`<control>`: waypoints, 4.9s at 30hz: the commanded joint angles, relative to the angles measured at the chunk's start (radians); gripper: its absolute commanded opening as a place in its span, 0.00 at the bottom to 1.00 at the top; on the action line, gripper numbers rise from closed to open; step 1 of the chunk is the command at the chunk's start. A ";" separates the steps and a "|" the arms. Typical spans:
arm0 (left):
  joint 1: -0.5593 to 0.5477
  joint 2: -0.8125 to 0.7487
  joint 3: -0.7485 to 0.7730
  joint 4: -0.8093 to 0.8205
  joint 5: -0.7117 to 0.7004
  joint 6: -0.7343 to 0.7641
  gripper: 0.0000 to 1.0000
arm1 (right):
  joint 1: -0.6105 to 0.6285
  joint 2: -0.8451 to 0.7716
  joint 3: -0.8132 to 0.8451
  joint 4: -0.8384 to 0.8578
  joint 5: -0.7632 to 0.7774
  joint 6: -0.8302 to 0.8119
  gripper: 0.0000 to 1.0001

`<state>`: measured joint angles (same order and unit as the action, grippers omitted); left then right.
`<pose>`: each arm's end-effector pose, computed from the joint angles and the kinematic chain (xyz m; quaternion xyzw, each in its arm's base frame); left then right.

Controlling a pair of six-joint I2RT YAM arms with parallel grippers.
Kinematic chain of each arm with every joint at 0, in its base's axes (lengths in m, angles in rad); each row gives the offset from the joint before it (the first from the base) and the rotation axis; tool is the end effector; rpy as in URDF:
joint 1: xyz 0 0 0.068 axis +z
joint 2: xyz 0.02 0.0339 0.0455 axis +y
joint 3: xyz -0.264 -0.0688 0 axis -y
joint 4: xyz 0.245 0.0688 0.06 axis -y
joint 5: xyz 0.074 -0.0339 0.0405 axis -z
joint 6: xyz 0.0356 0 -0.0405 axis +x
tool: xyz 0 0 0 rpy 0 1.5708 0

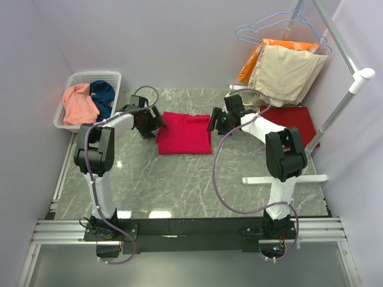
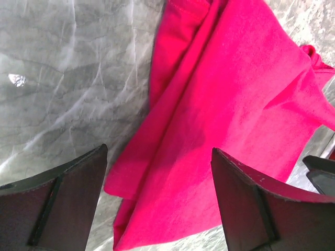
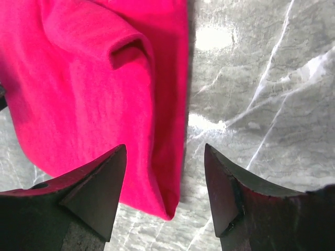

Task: Fold and stack the t-shirts
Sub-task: Neatly place the folded tshirt to the corner

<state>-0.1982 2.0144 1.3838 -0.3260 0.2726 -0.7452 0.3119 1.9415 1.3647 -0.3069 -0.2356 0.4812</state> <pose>0.4187 -0.0939 0.1675 -0.2155 0.9204 -0.2515 0.2079 0.3997 0.1376 0.1923 0.0396 0.9350 0.2313 0.2658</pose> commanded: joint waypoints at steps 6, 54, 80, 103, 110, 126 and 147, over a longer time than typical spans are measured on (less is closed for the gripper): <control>0.000 0.041 0.044 -0.001 0.071 0.000 0.85 | 0.007 0.057 0.138 -0.046 -0.031 -0.027 0.68; -0.001 -0.025 0.029 -0.100 0.136 0.110 0.87 | -0.003 0.125 0.238 -0.273 0.105 -0.018 0.00; -0.001 -0.065 0.004 -0.116 0.093 0.125 0.87 | -0.212 -0.061 0.258 -0.508 0.499 -0.010 0.00; -0.001 -0.051 0.008 -0.123 0.083 0.135 0.86 | -0.300 -0.090 0.540 -0.693 0.869 0.086 0.00; -0.001 -0.052 0.004 -0.127 0.079 0.139 0.86 | -0.301 -0.089 0.631 -0.695 0.938 0.143 0.00; -0.001 -0.040 0.012 -0.137 0.071 0.145 0.86 | -0.307 0.071 0.751 -0.914 1.156 0.345 0.00; -0.001 -0.020 0.035 -0.153 0.073 0.147 0.86 | -0.519 0.111 0.755 -0.894 1.108 0.392 0.00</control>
<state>-0.1978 2.0052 1.3884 -0.4511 0.3672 -0.6205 -0.1707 2.0964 2.0327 -1.1900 0.7948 0.8547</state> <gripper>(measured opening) 0.865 0.031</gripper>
